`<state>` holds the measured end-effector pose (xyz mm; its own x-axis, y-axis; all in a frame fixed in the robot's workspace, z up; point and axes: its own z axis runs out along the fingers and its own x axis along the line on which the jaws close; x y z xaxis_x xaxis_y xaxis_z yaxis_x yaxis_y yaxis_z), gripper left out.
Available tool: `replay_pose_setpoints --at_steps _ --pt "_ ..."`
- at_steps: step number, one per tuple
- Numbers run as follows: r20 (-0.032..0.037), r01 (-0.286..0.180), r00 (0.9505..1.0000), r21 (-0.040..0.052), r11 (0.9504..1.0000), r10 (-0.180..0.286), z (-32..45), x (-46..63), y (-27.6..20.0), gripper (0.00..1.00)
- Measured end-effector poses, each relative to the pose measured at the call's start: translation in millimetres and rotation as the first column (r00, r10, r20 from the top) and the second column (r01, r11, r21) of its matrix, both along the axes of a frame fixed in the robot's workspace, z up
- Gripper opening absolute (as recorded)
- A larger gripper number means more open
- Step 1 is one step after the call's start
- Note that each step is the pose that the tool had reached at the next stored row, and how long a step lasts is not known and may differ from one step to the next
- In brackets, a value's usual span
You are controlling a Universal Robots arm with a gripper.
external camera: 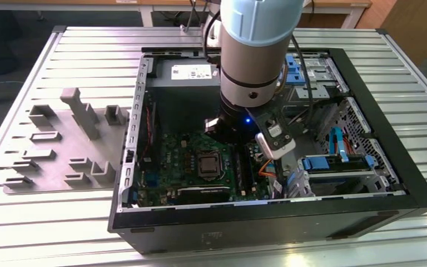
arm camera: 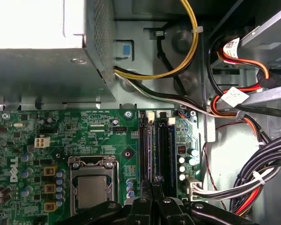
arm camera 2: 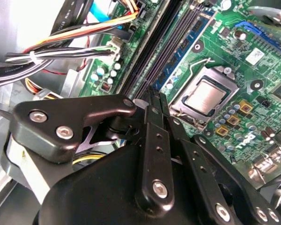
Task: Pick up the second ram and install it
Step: 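Insert the second ram into the second slot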
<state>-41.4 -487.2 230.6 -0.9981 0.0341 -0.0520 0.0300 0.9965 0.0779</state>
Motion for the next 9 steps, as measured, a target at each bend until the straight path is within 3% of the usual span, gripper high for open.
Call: replay_pose_setpoints --at_steps 9 --pt "0.0000 -0.013 0.9999 0.0006 0.9999 0.013 -1.0 3.5 0.0 0.12"
